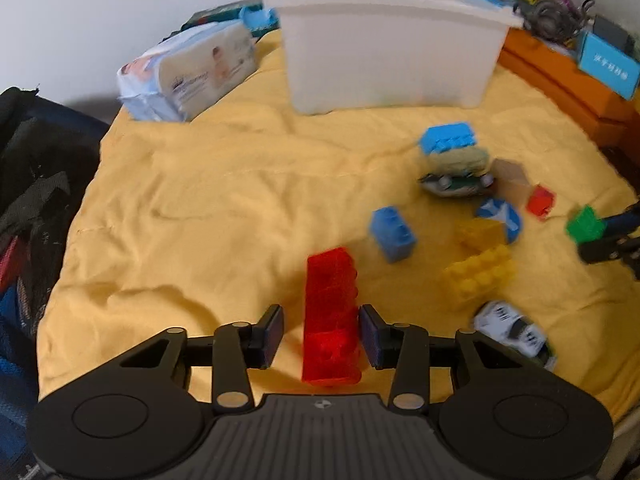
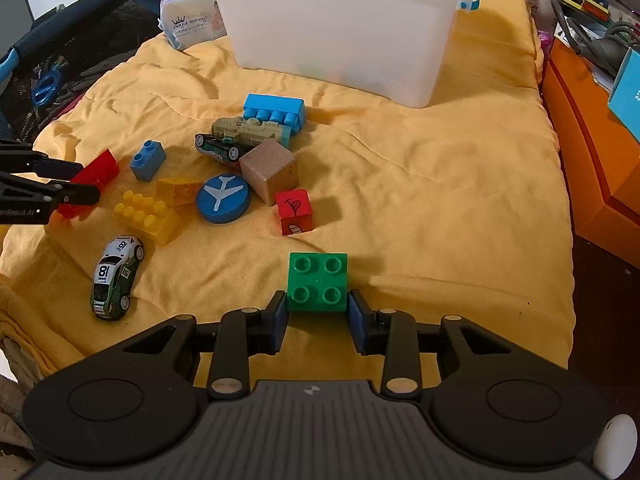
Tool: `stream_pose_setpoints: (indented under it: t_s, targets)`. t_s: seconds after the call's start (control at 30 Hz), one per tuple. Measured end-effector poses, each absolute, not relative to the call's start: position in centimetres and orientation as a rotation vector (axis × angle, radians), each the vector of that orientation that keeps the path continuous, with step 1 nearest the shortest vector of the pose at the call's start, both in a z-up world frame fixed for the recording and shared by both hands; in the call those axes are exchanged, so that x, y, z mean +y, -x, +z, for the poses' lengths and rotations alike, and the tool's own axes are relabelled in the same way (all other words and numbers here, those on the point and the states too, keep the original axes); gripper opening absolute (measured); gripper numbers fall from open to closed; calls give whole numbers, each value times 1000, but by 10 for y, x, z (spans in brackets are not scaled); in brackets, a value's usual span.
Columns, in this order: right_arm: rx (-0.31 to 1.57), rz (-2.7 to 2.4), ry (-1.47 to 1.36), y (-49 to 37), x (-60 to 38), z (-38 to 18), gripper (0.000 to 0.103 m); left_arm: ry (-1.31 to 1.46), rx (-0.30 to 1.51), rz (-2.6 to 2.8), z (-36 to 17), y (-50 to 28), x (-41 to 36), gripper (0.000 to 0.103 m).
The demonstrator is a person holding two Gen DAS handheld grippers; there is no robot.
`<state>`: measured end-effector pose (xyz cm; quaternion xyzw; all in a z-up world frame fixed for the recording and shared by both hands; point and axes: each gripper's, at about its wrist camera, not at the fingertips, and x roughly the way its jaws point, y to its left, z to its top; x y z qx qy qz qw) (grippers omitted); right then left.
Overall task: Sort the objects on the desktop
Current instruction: 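Grasp the red brick with the left tool while the right tool grasps the green block, then lift the red brick with the left tool while the right tool lifts the green block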
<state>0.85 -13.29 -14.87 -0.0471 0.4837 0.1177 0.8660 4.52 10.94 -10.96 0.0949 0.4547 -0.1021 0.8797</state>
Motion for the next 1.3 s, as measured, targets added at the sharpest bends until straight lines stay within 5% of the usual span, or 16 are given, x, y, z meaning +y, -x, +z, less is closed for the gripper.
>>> stream_pose_setpoints:
  t_s: [0.03,0.3,0.37,0.43,0.67,0.97,1.1,1.23,1.3]
  targets:
    - [1013,245,99,-8,-132,-149,37,-198,939,-219,-110,-44,111,28]
    - [1015,238,101,-7,-132,-149,37,196,1030,-426,-102,-42,117,29]
    - [1016,239,102,-6,-131,-149,37,123,1040,-384,-105,-41,107,33]
    - [1015,240,103,-4,-130,-149,37,-8,1019,-318,-103,-37,96,52]
    - [1014,235,101,-1,-129,-149,38,-176,862,-404,-80,-12,72,53]
    - [1013,233,104,0,-128,-149,38,-156,942,-350,-100,-21,75,52]
    - [1012,234,104,0,-129,-149,38,-73,953,-273,-105,-25,97,49]
    - [1012,230,101,0,-128,-149,39,-51,955,-225,-108,-24,110,27]
    - [1012,230,101,0,-128,-149,39,-35,952,-243,-108,-23,114,25]
